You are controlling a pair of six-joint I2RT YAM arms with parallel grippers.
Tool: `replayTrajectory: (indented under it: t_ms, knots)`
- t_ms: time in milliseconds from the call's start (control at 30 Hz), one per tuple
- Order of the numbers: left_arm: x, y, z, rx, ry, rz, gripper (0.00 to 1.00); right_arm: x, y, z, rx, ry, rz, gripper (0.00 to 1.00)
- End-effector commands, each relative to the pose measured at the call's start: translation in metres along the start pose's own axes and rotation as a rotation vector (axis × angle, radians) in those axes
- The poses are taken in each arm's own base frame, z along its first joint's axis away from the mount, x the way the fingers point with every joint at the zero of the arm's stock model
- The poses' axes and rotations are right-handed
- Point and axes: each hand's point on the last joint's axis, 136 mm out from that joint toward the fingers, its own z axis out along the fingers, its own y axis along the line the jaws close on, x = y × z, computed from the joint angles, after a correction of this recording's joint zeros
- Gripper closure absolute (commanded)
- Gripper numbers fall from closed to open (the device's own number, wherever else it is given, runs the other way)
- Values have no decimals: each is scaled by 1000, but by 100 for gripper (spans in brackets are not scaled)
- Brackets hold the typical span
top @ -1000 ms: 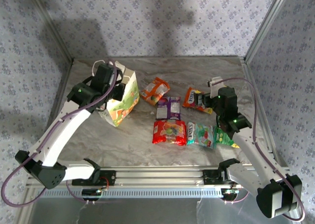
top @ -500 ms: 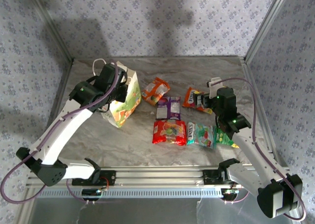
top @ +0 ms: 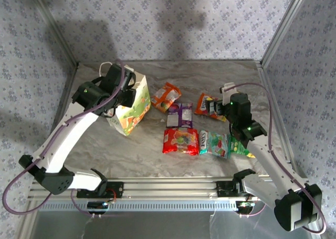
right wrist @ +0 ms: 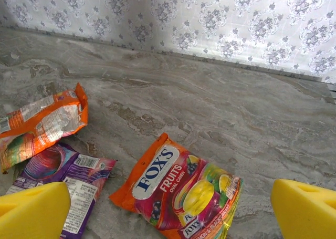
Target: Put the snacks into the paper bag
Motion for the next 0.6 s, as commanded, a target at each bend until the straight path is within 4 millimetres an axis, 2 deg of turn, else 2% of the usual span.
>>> replayTrajectory:
  t_ms: [0,100,167,300,433,567]
  knots:
    - [6,9,-15,-21,11,17,55,2,-4,1,31,15,-3,0]
    - [8,16,-21,-38,7,26,55,-2,-8,1,53,3,-21,0]
    - [7,21,-29,-46,-15,36,54,-8,-1,-1,13,-7,-47,0]
    - [2,26,-52,1,-128,43,52,-22,16,-3,-74,-37,-71,0]
    - [-5,40,-76,-1,-255,25,47,-35,15,-2,-57,-68,-36,0]
    - [-6,61,-74,-82,-281,6,44,-42,27,0,-105,-97,-69,0]
